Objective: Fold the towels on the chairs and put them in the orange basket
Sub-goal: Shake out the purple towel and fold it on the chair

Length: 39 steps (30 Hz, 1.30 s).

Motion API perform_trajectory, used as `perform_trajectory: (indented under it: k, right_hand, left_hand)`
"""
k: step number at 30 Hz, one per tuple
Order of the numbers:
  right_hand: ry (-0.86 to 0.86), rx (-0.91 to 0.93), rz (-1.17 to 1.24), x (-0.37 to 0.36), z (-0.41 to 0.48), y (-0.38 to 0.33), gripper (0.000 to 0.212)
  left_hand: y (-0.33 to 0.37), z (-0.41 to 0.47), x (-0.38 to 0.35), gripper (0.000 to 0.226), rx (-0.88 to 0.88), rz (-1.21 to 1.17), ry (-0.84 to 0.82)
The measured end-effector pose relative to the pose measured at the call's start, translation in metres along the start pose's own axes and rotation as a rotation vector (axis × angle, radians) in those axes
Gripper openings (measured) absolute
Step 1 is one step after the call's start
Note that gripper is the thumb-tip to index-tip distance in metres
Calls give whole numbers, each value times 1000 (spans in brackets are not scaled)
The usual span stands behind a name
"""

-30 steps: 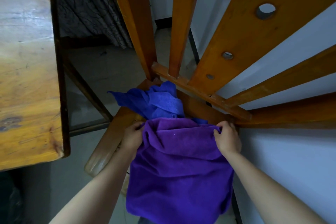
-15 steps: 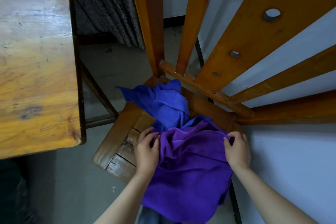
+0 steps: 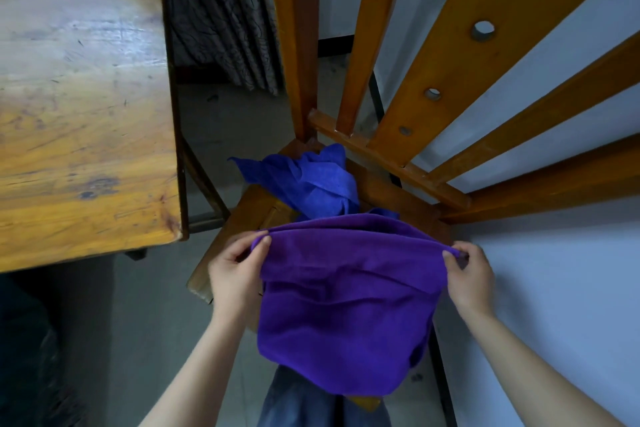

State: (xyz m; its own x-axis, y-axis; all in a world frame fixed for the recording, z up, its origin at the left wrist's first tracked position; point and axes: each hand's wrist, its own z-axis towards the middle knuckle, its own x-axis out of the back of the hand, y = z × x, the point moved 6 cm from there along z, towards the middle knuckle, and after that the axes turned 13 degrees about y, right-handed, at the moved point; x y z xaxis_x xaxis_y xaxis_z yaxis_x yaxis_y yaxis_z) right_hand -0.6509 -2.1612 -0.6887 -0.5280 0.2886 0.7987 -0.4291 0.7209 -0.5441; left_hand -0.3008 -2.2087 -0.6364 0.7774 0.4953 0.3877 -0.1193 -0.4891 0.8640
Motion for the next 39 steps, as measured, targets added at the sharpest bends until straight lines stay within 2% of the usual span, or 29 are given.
perform_trajectory:
  k: [3, 8, 10, 13, 15, 19, 22, 24, 26, 28, 30, 34, 39]
  right_hand:
    - [-23, 7, 79, 23, -6, -6, 7]
    - [-32, -4, 167, 73, -16, -19, 16]
    - [-76, 7, 148, 87, -23, -25, 11]
    - [-129, 45, 115, 122, -40, -36, 31]
    - [-143, 110, 64, 147, -48, -48, 33]
    - [-193, 293, -73, 193, -64, -77, 25]
    - [-234, 429, -193, 223, -80, -106, 20]
    - [-236, 497, -236, 240, -85, -127, 18]
    - [-241, 576, -286, 256, -93, -148, 18]
    - [-257, 627, -355, 262, -96, -159, 22]
    - [-259, 662, -413, 271, -103, -170, 24]
    - [-224, 712, -371, 299, -108, -206, 19]
    - [-130, 707, -56, 352, -108, -259, 11]
  left_hand:
    - [11, 3, 20, 15, 9, -6, -19]
    - [27, -6, 51, 23, -65, 39, -90]
    - [36, -10, 61, 25, -145, 57, -129]
    - [61, -28, 85, 33, -256, 91, -200]
    - [79, -38, 99, 35, -357, 163, -249]
    - [122, -53, 120, 15, -674, 453, -331]
    - [158, -61, 134, 13, -780, 561, -395]
    - [182, -60, 140, 20, -764, 553, -436]
    - [205, -58, 152, 32, -613, 427, -454]
    - [221, -55, 158, 31, -437, 254, -465]
    - [241, -60, 164, 25, -365, 160, -488]
    - [293, -58, 179, 13, -363, 22, -483]
    - [351, -60, 201, 20, -468, -159, -396]
